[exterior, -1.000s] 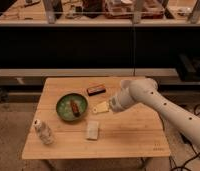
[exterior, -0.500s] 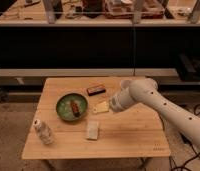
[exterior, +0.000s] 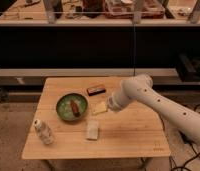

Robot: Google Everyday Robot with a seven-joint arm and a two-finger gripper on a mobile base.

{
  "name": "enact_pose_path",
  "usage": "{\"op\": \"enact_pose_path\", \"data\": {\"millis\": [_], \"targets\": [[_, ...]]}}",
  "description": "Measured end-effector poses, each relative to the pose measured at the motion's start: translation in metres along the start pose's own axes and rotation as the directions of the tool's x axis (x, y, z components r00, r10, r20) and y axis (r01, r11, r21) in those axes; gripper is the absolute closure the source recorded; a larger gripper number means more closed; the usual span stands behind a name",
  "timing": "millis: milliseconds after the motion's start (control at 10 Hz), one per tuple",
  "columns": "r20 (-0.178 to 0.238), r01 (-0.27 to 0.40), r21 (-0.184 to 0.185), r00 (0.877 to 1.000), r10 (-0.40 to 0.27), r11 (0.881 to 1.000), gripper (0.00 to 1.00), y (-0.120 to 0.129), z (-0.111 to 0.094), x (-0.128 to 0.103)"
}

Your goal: Wipe the white sponge on the table

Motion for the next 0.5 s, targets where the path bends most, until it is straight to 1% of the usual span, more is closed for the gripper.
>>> {"op": "enact_pose_path", "data": {"millis": [100,200,300,400,500], "targets": [[0.035,0.019,-0.098,0.999,-0.015,0.995,0.20,0.002,0.005,0.002],[0.083,0.040,-0.190,0.996,-0.025,0.981,0.20,-0.002,0.016,0.005],[0.114,0.049,-0.217,0.993,-0.025,0.975,0.20,-0.009,0.026,0.005],[0.152,0.053,-0.218,0.988,-0.020,0.974,0.20,-0.021,0.045,0.003],[0.187,0.055,-0.209,0.982,-0.015,0.976,0.20,-0.033,0.069,0.001]]}}
